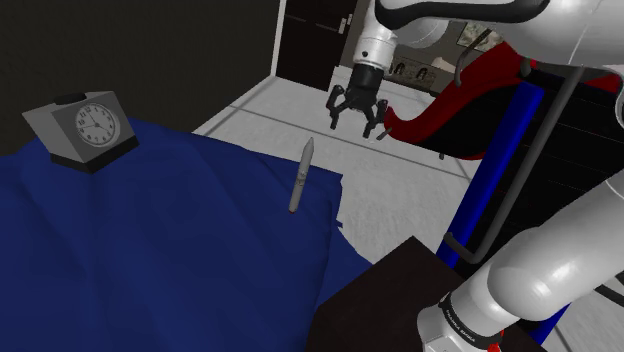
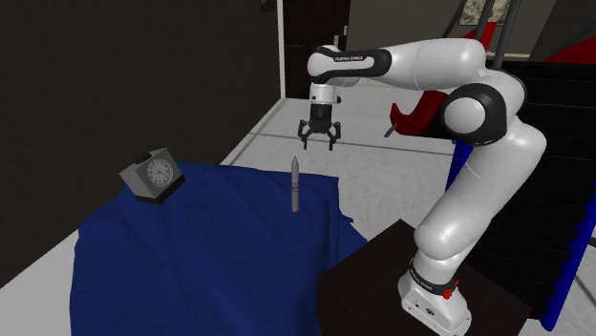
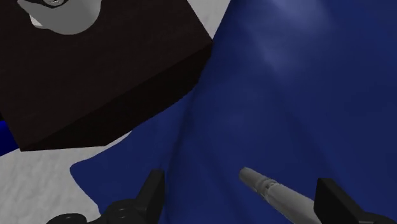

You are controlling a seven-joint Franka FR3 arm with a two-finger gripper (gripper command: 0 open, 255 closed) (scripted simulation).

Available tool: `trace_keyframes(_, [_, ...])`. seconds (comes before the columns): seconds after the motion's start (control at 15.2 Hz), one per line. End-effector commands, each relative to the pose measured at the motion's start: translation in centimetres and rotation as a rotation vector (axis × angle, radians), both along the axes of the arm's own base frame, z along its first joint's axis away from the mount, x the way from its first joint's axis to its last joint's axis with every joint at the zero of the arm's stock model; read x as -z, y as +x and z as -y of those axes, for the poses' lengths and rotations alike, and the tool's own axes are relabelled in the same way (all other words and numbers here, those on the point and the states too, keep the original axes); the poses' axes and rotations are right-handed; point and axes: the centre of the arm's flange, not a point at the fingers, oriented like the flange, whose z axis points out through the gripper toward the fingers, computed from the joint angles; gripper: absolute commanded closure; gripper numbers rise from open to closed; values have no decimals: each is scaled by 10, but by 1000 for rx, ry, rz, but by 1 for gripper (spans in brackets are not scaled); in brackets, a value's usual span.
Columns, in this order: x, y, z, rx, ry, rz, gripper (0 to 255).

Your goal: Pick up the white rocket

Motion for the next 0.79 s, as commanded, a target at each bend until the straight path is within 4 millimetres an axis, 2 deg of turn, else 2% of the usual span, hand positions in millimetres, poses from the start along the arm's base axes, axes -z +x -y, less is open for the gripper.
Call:
trace_keyframes(0.0, [17, 26, -3, 62, 41, -53, 0])
trace_keyframes(0.4, [70, 98, -8, 238, 160, -205, 0])
trace_keyframes(0.46, [70, 98, -8, 238, 160, -205, 0])
trace_keyframes(0.73, [91, 98, -8, 238, 160, -205, 0])
